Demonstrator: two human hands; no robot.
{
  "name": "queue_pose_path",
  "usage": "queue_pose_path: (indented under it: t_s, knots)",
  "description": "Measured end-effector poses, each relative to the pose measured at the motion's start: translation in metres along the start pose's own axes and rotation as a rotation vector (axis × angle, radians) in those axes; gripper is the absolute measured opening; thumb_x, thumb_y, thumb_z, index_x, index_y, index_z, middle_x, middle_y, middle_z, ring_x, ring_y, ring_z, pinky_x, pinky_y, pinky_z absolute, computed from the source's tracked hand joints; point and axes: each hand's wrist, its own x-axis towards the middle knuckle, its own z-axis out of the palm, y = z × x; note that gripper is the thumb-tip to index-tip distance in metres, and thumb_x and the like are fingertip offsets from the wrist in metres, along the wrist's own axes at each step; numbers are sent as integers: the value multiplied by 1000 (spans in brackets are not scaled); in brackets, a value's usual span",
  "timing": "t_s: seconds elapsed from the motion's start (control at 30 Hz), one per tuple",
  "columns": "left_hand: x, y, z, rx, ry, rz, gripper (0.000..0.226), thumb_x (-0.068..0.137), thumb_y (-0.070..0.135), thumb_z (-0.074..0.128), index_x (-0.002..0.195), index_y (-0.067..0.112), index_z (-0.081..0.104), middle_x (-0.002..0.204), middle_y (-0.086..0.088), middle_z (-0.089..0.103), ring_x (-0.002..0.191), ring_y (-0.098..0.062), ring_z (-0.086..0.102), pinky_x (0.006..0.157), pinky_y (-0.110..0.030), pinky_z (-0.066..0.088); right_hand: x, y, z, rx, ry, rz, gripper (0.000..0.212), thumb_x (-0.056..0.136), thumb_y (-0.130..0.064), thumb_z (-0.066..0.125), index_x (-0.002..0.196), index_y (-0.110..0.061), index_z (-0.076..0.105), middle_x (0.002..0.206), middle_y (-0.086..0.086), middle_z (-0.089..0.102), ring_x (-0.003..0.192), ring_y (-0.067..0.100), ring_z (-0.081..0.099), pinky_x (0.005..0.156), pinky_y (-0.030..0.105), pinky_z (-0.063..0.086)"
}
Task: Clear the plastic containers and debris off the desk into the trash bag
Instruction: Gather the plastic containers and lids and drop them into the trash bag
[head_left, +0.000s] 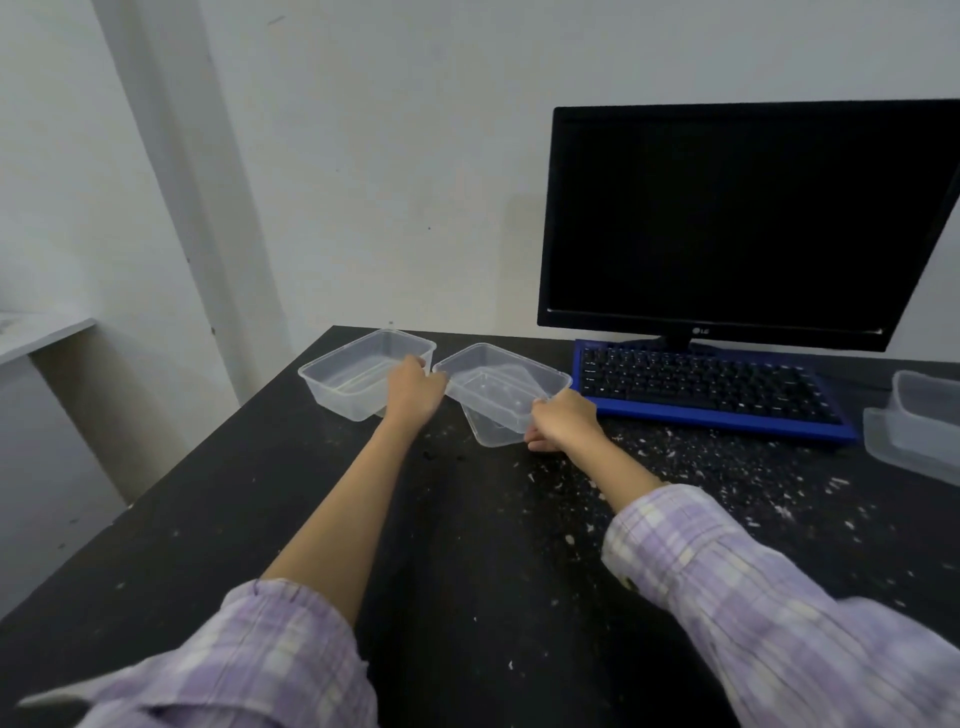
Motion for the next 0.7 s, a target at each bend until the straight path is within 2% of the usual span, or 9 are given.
queue_pose_path:
  t_s: [0.1,0.17,0.23,0.27,0.33,0.43,0.5,0.6,0.7]
  knots:
    - [2,0,5,-29,-10,-10,47,91,16,53,133,-2,42,131,-19,51,114,-30,49,83,-30,34,2,2,-2,44,-22,2,21,88,-3,54,109,0,53,119,20,58,73,24,70,69,34,61]
    - [1,-1,8,-39,-14,-3,44,91,16,53,130,-2,44,128,-18,53,101,-24,48,80,-29,33,1,3,-6,50,-30,-7,32,86,1,53,118,1,51,125,18,54,76,24,69,62,30,60]
    - [-3,1,9,-63,-28,5,45,92,19,53,131,-1,43,123,-15,53,97,-21,47,83,-31,38,-3,5,-15,38,-45,-22,40,87,-1,54,127,1,49,126,17,54,75,22,69,49,24,56]
    - [-4,1,9,-90,-32,7,47,92,21,53,132,-1,42,122,-14,53,99,-23,49,87,-34,43,-6,5,-20,27,-53,-32,39,89,-3,54,127,0,49,122,17,57,72,19,68,45,21,54]
    - [-10,4,8,-143,-44,11,49,92,24,54,132,-2,43,123,-14,54,107,-27,54,95,-41,46,-17,7,-33,3,-60,-48,36,92,-9,54,127,0,51,100,16,65,64,13,66,41,18,50]
    - [-21,8,7,-232,-75,15,46,93,24,54,131,0,45,124,-17,55,104,-26,57,83,-36,52,-35,12,-57,-20,-48,-81,31,94,-12,53,122,2,55,77,10,65,58,12,64,41,18,50]
    - [-32,14,8,-269,-98,33,46,93,22,54,132,-1,45,121,-19,56,98,-26,59,80,-37,53,-49,16,-76,-29,-53,-102,28,94,-11,52,117,2,58,76,10,66,59,12,65,42,17,50]
    - [-55,27,10,-298,-148,79,40,94,21,53,127,-1,49,112,-21,59,90,-24,58,85,-38,54,-68,25,-104,-64,-29,-129,23,95,-12,51,107,3,62,78,11,67,63,14,65,48,19,52]
    - [-84,40,12,-289,-180,161,32,95,22,51,120,2,55,99,-11,59,84,-18,58,71,-24,52,-87,37,-131,-69,-6,-154,20,94,-11,50,98,2,64,78,11,68,61,15,65,53,23,55]
